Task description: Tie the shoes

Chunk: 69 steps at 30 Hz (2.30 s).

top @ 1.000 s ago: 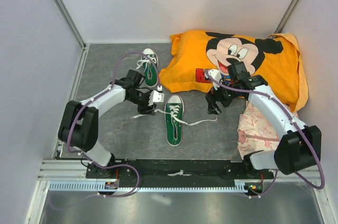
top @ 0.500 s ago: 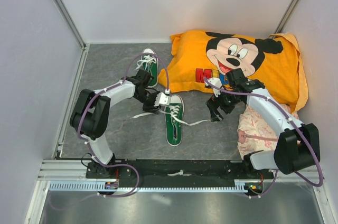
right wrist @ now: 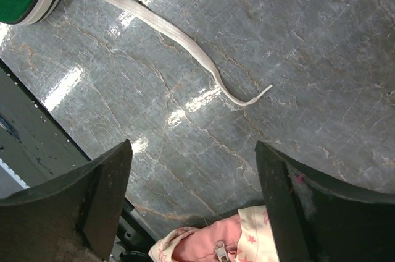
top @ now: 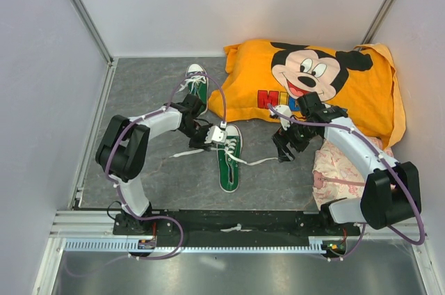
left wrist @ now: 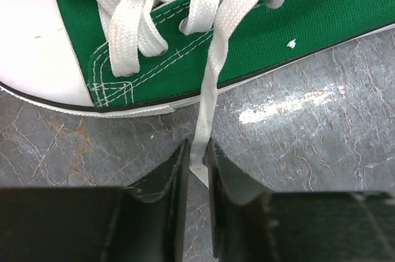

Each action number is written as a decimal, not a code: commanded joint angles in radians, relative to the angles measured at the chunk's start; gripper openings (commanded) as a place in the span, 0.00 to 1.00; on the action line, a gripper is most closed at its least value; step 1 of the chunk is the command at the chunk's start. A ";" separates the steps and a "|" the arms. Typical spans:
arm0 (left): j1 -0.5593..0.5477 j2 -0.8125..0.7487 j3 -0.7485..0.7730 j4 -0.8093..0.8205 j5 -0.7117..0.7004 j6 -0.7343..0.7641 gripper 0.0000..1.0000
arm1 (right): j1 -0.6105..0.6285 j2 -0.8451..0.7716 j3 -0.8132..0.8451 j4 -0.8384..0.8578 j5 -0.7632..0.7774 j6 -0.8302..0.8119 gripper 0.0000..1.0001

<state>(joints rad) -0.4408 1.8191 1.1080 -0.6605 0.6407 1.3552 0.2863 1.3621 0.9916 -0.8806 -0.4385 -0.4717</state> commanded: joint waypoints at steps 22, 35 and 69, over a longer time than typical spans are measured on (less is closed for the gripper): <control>-0.036 -0.442 -0.315 0.377 0.211 -0.553 0.02 | 0.198 0.160 -0.077 0.227 0.213 0.005 0.59; -0.050 -0.560 -0.430 0.606 0.232 -0.663 0.01 | 0.208 0.249 -0.104 0.296 0.328 0.073 0.01; -0.056 -0.687 -0.597 0.785 0.200 -0.597 0.02 | 0.410 0.595 0.808 0.166 -0.051 0.229 0.69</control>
<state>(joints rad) -0.4950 1.1416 0.5209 0.0624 0.8433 0.7506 0.7387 1.9953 1.7470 -0.5976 -0.4446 -0.2108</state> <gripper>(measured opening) 0.022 0.594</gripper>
